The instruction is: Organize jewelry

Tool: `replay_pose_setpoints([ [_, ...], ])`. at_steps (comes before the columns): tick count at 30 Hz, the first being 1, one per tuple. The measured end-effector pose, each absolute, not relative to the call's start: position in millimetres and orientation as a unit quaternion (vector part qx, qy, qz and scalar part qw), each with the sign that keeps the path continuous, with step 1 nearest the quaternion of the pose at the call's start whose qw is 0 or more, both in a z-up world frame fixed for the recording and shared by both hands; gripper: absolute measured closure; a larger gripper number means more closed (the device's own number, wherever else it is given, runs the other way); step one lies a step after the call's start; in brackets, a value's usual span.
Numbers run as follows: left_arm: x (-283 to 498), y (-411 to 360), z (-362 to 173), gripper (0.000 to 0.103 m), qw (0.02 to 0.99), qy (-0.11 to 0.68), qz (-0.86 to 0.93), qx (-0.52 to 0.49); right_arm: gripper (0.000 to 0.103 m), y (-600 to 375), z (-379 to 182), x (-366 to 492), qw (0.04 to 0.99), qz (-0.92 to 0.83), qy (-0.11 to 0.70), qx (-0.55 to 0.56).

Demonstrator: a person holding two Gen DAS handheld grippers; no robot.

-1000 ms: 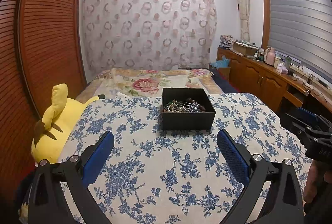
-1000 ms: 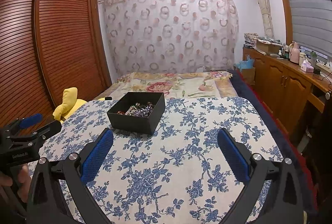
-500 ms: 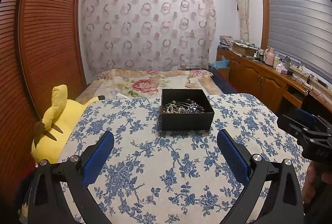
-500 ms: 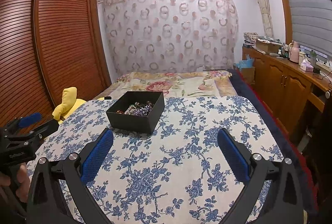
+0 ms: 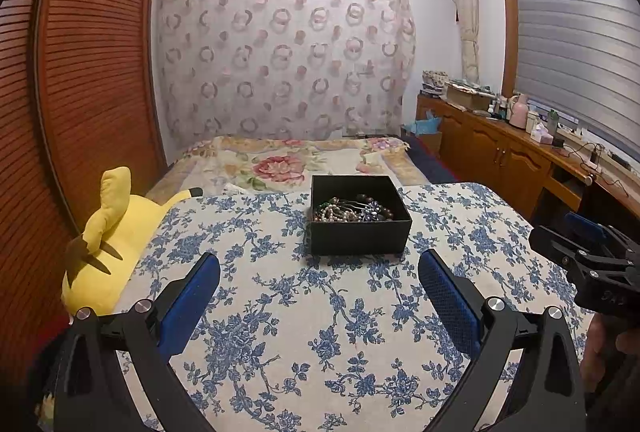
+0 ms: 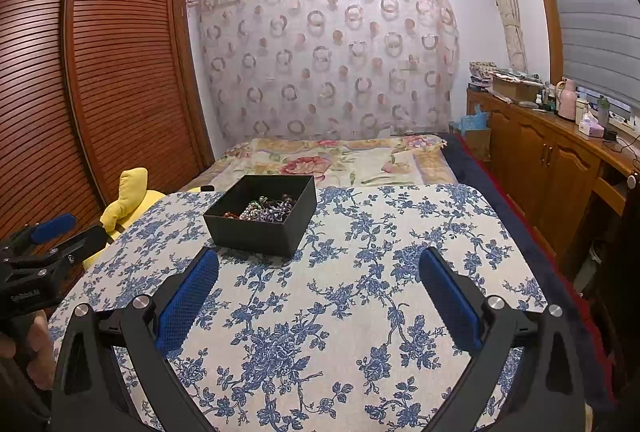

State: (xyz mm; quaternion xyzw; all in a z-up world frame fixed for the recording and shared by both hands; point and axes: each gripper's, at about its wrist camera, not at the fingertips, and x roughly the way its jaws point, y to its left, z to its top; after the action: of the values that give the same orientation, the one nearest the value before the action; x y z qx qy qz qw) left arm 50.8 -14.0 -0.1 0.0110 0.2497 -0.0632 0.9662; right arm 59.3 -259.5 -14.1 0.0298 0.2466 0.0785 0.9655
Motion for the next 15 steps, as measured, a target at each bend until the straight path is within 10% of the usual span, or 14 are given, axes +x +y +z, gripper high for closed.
replay_pose_setpoints([
  [15,50.5,-14.0,1.0,0.007,0.966,0.248,-0.064,0.009,0.002,-259.8,-14.1,59.4,0.965,0.079,0.246,0.030],
])
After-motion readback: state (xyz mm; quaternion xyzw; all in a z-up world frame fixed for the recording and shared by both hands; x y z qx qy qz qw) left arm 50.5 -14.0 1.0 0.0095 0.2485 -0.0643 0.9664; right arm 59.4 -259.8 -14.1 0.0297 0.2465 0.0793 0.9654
